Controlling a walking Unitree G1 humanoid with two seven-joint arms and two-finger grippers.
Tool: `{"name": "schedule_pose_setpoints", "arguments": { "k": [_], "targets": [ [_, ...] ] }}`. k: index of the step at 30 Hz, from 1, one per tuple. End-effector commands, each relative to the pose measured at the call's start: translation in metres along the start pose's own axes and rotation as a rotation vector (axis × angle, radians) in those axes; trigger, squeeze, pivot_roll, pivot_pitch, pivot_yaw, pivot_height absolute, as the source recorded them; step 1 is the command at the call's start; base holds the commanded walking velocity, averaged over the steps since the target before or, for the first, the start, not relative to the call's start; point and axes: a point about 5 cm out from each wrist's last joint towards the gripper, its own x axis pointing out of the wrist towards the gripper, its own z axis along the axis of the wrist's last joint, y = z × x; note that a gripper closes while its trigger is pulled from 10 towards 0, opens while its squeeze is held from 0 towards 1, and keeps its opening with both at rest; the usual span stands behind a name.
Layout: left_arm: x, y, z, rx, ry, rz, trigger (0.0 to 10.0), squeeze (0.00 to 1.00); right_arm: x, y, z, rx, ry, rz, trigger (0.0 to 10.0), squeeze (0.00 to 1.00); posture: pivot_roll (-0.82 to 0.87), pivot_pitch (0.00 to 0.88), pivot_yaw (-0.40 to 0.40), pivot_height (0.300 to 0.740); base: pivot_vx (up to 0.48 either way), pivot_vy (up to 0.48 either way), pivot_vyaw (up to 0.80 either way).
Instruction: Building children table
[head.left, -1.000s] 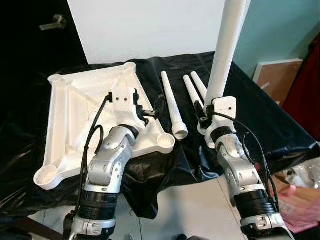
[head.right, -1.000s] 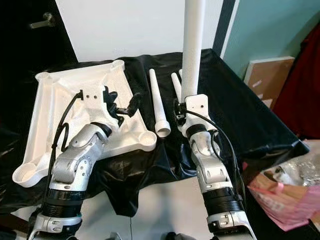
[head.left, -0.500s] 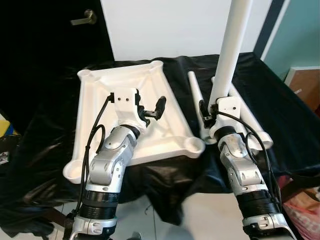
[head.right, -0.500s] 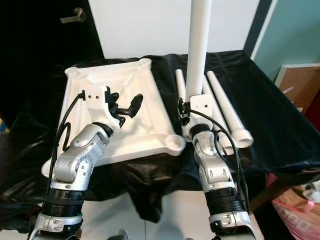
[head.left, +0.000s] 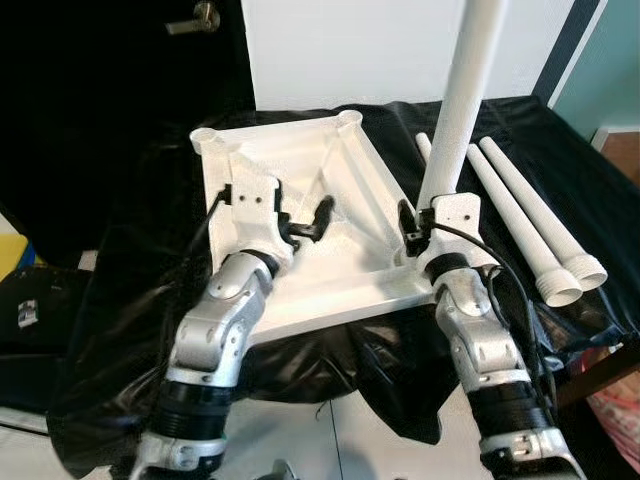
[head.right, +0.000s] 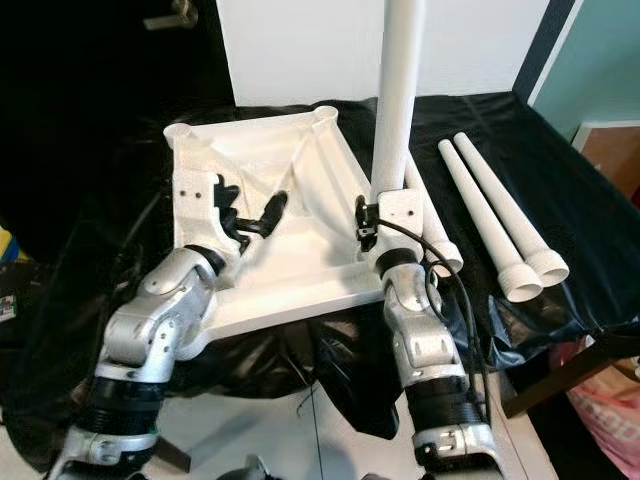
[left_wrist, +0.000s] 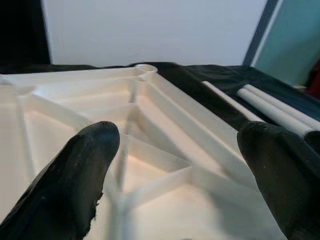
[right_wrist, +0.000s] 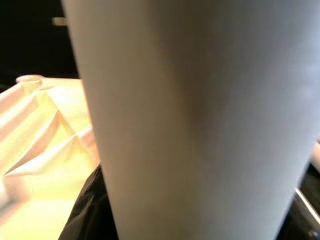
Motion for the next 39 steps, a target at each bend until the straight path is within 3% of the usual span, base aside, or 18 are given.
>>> {"name": "schedule_pose_setpoints", "arguments": {
  "k": [1, 16, 27, 33, 39],
  "targets": [
    [0.0006, -0.0109, 0.0005, 0.019, -0.005, -0.096, 10.0, 0.00, -0.0004, -0.0061, 0.0001, -0.010, 0.001, -0.023, 10.0, 0.00, -0.01, 0.069, -0.005, 0.740, 0.000, 0.000, 0.00],
    [-0.0004, -0.0179, 0.0027, 0.086, -0.013, -0.146, 10.0, 0.00, -0.0005, -0.0117, 0.0006, -0.023, -0.005, -0.043, 10.0, 0.00, -0.02, 0.078, 0.004, 0.740, 0.000, 0.000, 0.00],
    [-0.0012, -0.0153, 0.0005, 0.006, 0.001, -0.134, 10.0, 0.00, -0.0031, -0.0130, -0.0010, -0.029, 0.001, -0.046, 10.0, 0.00, -0.02, 0.085, 0.003, 0.740, 0.000, 0.000, 0.00],
    [-0.0012, -0.0149, -0.0008, 0.003, 0.011, -0.127, 10.0, 0.00, -0.0033, -0.0125, -0.0014, -0.027, 0.004, -0.049, 10.0, 0.00, -0.02, 0.082, 0.005, 0.740, 0.000, 0.411, 0.00],
    [-0.0008, -0.0183, -0.0007, 0.027, 0.009, -0.144, 10.0, 0.00, -0.0032, -0.0113, -0.0017, -0.026, 0.005, -0.048, 10.0, 0.00, -0.02, 0.078, 0.008, 0.740, 0.000, 0.000, 0.00]
  ]
}}
